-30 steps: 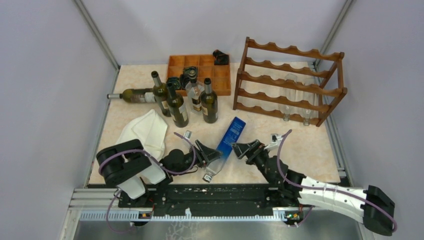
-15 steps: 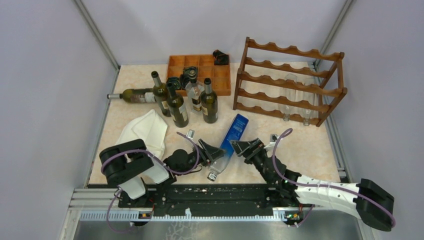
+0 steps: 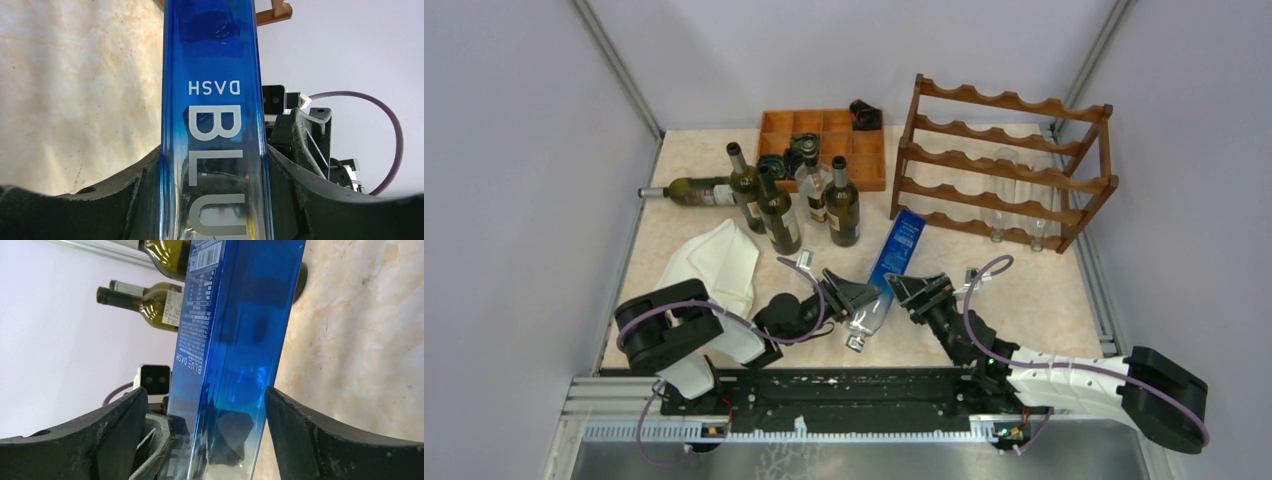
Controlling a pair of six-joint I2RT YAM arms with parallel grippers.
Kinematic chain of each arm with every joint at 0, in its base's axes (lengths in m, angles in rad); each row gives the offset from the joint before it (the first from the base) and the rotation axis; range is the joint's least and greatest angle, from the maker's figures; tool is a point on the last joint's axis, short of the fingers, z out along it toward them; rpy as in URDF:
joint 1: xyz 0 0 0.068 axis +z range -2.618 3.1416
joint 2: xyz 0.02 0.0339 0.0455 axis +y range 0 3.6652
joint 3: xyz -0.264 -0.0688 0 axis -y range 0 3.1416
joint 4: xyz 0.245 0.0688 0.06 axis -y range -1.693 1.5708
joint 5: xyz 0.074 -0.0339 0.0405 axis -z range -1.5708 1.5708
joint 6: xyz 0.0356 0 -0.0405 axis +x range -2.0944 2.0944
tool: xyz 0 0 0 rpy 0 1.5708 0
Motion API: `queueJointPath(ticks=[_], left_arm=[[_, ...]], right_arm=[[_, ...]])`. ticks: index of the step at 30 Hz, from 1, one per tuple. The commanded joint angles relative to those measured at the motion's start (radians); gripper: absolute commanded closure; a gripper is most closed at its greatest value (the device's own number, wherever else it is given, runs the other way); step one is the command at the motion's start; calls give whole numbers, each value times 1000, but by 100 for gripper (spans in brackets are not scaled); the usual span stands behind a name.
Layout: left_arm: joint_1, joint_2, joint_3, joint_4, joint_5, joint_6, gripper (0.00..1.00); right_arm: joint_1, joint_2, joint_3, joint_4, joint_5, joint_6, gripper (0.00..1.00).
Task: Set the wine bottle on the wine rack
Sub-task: Pick up the wine bottle from the center of the board, then place the wine bottle in the wine rack.
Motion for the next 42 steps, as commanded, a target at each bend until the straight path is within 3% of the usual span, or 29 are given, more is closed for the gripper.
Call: queueJointPath(ticks=[1,7,14,20,28,42], left_arm=[[-6,-48,71,422,8,-38,100],[-9,-83,93,423,15,-50,100],[-9,-90,98,423,22,-81,100],[-8,-146,63,423,-15,-49,100],[-8,-122,61,422,12,-91,100],[-8,-83,98,422,59,-106,100]], right_arm=[[7,-4,-66,148,48,-35,17],[7,73,-79,271,54,-37,21],[6,187,-62,429,56,-74,18],[4,164,-63,350,87,-59,10],[-31,-23,-33,191,71,-176,12],[-57,217,-17,454,-25,-189,15]])
